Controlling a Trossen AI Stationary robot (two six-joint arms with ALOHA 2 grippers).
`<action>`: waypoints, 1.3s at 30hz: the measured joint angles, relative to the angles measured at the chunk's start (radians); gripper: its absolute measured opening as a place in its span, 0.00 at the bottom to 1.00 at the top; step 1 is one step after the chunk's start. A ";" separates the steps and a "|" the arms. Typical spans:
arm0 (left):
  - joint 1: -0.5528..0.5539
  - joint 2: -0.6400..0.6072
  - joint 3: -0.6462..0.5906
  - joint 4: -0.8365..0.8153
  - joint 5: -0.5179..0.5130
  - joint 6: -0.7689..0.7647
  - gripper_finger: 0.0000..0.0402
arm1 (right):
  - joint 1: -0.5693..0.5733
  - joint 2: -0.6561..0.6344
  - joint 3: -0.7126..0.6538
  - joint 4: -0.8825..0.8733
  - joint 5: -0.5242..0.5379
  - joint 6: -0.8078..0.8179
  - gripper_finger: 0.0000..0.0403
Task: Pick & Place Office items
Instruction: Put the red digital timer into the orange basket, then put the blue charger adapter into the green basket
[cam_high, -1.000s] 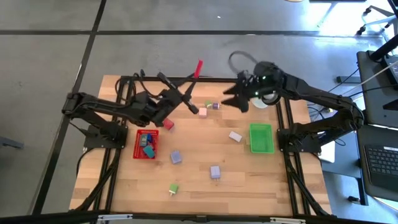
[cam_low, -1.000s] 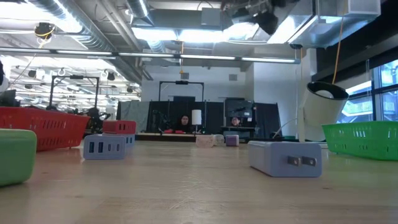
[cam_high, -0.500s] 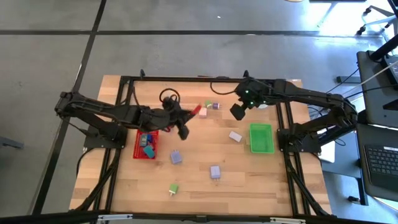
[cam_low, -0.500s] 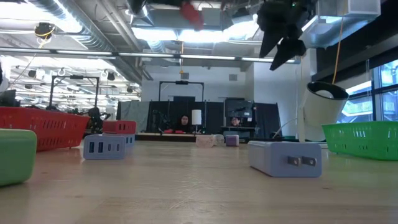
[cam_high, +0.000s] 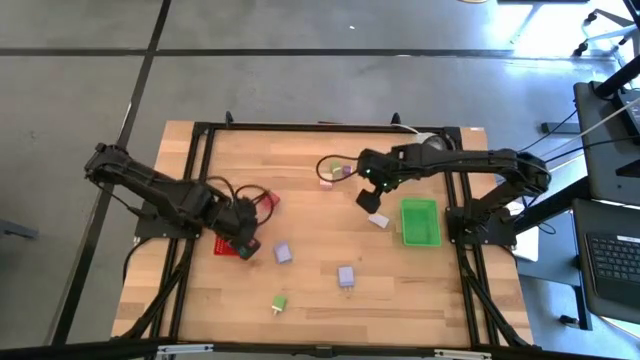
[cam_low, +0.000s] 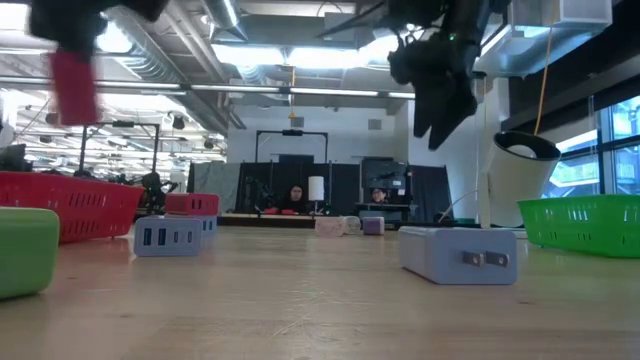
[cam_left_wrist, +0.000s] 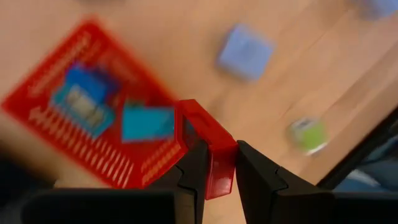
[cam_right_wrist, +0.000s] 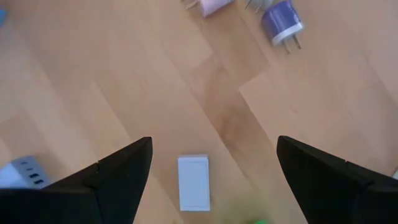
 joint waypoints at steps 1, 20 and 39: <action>-0.013 0.001 -0.019 -0.005 0.009 -0.019 0.16 | 0.004 0.014 0.000 0.002 0.007 0.002 0.86; 0.008 -0.005 -0.197 -0.013 0.009 -0.115 0.35 | 0.013 0.095 0.000 0.116 0.025 0.097 0.86; 0.168 -0.149 -0.067 -0.012 -0.239 0.208 0.39 | -0.038 0.127 0.000 0.281 0.169 -0.275 0.86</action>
